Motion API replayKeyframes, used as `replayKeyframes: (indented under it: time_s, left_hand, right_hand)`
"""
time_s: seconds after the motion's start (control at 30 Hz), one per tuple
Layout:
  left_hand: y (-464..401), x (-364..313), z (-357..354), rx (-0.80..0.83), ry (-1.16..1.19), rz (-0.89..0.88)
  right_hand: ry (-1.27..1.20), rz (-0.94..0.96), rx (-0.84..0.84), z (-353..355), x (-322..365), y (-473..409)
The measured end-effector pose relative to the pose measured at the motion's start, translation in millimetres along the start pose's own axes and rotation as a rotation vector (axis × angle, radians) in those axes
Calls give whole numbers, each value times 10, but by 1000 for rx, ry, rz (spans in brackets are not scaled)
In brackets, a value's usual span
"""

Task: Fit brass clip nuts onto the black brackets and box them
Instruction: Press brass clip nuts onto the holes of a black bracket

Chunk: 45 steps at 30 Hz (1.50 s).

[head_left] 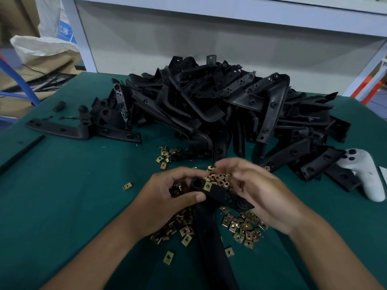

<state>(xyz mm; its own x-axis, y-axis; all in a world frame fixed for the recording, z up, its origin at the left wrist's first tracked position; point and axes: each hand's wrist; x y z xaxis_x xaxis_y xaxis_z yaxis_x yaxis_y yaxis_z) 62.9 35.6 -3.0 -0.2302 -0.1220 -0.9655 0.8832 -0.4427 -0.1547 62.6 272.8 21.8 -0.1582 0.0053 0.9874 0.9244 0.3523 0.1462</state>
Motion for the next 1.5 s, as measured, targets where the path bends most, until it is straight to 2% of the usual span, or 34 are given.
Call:
replayKeyframes:
  time_s: [0.07, 0.17, 0.3, 0.83, 1.3, 1.5]
  left_hand:
    - [4, -7, 7, 12, 2, 8]
    - [7, -12, 12, 25, 12, 26]
    - [11, -6, 15, 25, 19, 33]
    - [11, -15, 14, -8, -8, 24]
    - [17, -7, 2, -34, -2, 21]
    - [7, -10, 6, -47, -7, 19]
  right_hand:
    - [-191, -24, -58, 35, 0, -28]
    - [-367, -57, -50, 84, -22, -49]
    - [-442, -74, 33, 67, -20, -51]
    - [-190, -78, -60, -40, 12, -26]
    - [-166, -46, -87, -76, 63, 10]
    - [-66, -64, -85, -84, 71, 9]
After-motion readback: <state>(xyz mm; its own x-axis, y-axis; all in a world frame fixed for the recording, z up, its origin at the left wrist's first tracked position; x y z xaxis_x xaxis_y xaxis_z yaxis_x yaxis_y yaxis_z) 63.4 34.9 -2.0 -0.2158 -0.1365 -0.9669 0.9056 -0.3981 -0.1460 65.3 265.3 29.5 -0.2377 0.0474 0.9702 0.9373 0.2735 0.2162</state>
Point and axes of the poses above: each hand's wrist, its own y-axis away from the middle knuckle, its own z-axis out of the back of the hand, x = y × z, and after that the axes turned 2 degrees about x, right-handed
